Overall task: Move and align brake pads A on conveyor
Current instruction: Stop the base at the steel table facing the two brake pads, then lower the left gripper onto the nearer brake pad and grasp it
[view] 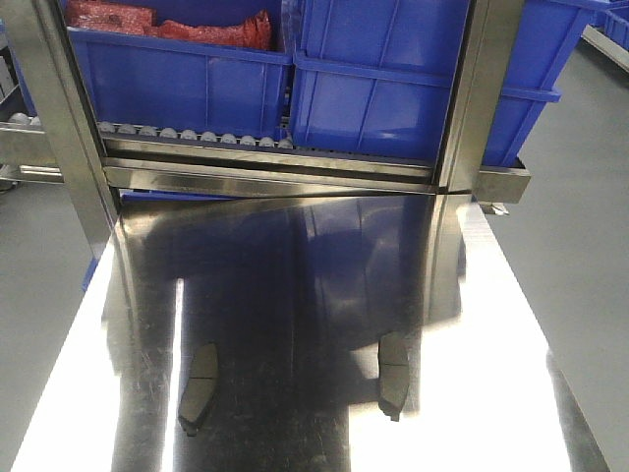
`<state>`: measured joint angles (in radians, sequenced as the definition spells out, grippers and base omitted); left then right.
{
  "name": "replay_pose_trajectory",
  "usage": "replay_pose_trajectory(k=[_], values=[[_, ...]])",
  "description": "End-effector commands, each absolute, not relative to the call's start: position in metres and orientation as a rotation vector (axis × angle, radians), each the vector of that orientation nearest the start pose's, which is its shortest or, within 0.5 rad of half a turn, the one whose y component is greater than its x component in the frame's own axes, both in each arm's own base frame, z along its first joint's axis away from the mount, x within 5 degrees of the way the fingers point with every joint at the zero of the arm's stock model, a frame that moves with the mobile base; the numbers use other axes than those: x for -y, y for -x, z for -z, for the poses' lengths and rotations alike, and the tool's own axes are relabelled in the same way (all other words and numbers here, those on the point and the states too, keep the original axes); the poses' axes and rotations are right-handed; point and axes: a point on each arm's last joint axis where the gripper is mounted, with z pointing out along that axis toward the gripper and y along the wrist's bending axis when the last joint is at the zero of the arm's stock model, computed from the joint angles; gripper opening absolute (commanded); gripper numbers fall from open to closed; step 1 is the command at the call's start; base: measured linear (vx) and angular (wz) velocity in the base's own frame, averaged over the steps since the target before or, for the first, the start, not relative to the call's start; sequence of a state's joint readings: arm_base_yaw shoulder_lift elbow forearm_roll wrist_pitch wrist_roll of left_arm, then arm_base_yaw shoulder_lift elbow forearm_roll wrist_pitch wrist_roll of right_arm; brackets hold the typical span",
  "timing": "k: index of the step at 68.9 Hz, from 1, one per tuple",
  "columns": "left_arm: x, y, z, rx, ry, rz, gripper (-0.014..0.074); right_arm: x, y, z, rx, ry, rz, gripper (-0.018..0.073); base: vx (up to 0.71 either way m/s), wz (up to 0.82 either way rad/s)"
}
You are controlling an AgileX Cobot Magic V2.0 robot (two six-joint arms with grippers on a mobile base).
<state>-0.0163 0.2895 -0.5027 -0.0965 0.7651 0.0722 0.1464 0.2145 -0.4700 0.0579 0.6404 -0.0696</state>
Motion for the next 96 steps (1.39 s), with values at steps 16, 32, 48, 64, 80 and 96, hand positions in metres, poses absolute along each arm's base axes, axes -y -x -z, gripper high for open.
replay_pose_trajectory(k=[16, 32, 48, 64, 80, 96], values=[[0.007, -0.058, -0.307, -1.946, -0.051, 0.089, 0.0425, -0.01, -0.049, -0.312, -1.777, 0.175, -0.104, 0.0414, 0.0, 0.0], [0.007, -0.06, -0.308, -1.954, -0.015, 0.113, 0.0425, -0.01, -0.049, -0.312, -1.776, 0.175, -0.104, 0.0414, 0.0, 0.0], [0.008, -0.108, -0.309, -2.209, 0.04, 0.135, 0.0425, -0.01, -0.049, -0.312, -1.776, 0.175, -0.104, 0.0414, 0.0, 0.0], [0.011, -0.163, -0.302, -2.485, 0.047, 0.145, 0.0425, -0.01, -0.049, -0.312, -1.776, 0.175, -0.104, 0.0414, 0.0, 0.0], [0.009, -0.205, -0.282, -2.636, 0.029, 0.1, 0.0425, -0.01, -0.049, -0.312, -1.776, 0.175, -0.104, 0.0414, 0.0, 0.0], [0.035, -0.232, -0.268, -2.74, -0.112, 0.17, 0.0425, -0.01, -0.049, -0.312, -1.776, 0.175, -0.104, 0.0414, 0.0, 0.0]])
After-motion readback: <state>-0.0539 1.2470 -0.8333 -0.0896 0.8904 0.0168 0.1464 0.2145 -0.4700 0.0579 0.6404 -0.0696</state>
